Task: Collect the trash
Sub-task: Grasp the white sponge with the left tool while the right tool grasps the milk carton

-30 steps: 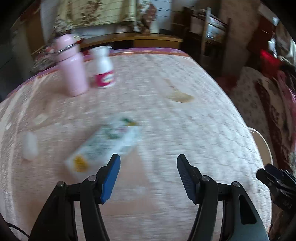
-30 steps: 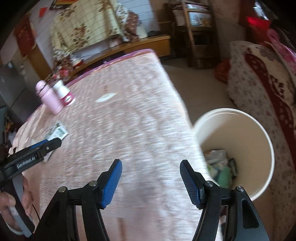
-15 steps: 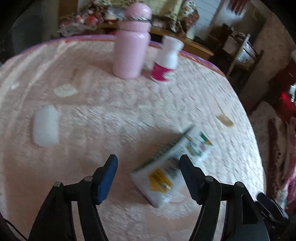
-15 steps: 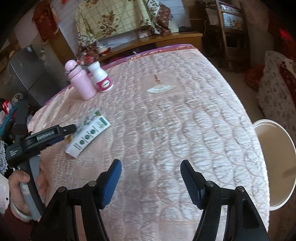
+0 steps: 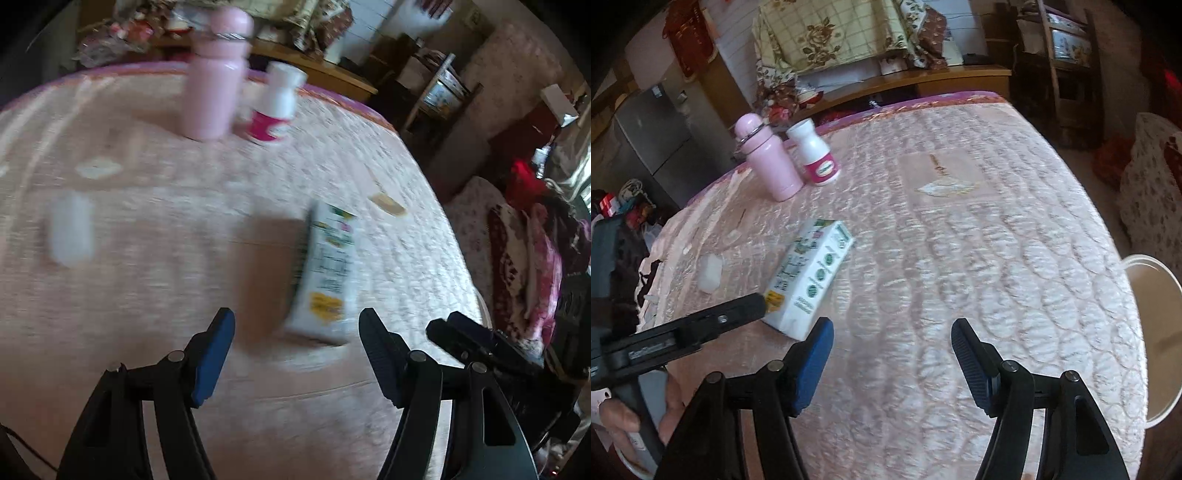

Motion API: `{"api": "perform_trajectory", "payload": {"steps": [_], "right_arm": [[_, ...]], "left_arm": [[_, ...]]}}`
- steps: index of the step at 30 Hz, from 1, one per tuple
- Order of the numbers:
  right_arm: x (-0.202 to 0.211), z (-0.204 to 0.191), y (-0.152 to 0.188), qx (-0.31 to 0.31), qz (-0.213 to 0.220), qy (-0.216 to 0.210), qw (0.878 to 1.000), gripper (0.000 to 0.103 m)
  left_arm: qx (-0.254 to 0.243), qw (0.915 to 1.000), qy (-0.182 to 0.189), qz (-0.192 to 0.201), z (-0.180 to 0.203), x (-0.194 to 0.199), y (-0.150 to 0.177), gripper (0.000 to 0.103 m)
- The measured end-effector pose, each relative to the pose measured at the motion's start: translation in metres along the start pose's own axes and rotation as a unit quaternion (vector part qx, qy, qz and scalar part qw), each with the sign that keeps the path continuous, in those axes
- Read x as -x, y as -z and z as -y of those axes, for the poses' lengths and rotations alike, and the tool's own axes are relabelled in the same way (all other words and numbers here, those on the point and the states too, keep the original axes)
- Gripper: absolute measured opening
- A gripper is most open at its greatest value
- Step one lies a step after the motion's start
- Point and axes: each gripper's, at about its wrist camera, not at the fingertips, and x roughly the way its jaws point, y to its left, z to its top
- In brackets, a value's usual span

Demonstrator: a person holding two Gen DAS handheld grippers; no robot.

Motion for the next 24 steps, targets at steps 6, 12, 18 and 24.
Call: {"api": "perform_trajectory", "payload": {"steps": [6, 12, 18, 24], "right_arm": [[-0.028, -0.033, -0.01, 0.011, -0.02, -0.019, 1.0, 0.07], [-0.057, -0.061, -0.025, 0.016, -0.031, -0.018, 0.999, 0.07], [-0.078, -0.069, -0.033, 0.007, -0.037, -0.011, 0.999, 0.08], [-0.09, -0.076, -0.04, 0.003, -0.041, -0.011, 0.999, 0.08]], "left_arm": [[0.027, 0.9941, -0.097, 0.041, -0.059, 0.025, -0.004, 0.072], [0.078, 0.9816, -0.161, 0.066, -0.119, 0.03, -0.017, 0.076], [0.128, 0.9767, -0.159, 0.066, -0.15, 0.014, -0.033, 0.076], [0.139, 0.977, -0.152, 0.055, -0.151, -0.005, -0.043, 0.076]]}}
